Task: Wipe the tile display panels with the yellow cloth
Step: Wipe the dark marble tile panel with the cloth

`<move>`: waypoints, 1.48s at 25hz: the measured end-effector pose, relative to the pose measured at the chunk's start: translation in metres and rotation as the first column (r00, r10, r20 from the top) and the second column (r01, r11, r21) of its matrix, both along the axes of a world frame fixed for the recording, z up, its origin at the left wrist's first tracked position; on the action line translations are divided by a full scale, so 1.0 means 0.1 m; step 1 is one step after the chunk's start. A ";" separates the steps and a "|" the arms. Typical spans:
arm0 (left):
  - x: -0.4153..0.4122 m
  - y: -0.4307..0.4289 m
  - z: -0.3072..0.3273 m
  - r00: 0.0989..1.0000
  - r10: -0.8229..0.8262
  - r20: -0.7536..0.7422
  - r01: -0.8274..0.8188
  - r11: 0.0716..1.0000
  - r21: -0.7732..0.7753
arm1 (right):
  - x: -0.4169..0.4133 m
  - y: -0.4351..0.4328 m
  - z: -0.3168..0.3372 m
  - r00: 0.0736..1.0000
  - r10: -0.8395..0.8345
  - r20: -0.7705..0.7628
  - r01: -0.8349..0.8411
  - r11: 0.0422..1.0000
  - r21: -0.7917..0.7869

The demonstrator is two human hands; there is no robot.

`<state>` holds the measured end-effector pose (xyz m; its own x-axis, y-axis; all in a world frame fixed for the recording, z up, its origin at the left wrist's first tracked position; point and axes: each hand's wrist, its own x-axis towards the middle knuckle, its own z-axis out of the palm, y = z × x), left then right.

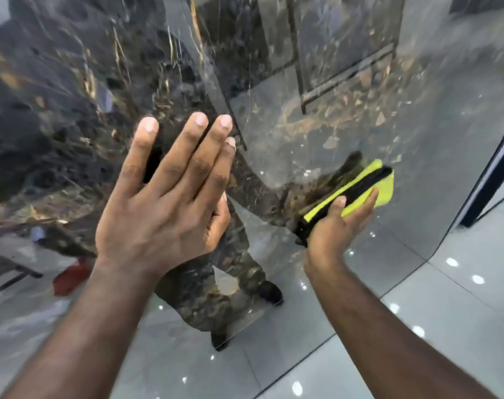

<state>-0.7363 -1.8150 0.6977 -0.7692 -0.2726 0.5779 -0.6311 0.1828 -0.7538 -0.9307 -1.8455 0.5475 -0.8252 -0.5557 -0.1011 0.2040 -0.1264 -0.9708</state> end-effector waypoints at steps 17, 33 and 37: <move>1.51 0.81 0.29 0.982 -0.017 -0.186 0.048 0.986 0.161 | 0.99 0.42 1.02 0.915 -0.064 -0.399 -0.055 0.958 -0.280; 1.44 0.74 0.23 0.963 -0.093 -0.252 0.118 0.989 0.085 | 1.44 0.83 1.10 0.665 -0.057 -0.745 -0.274 0.909 -0.314; 1.28 0.61 0.14 0.971 -0.101 -0.215 0.125 0.987 0.102 | 0.81 0.32 0.99 0.868 -0.117 -0.483 -0.043 0.950 -0.308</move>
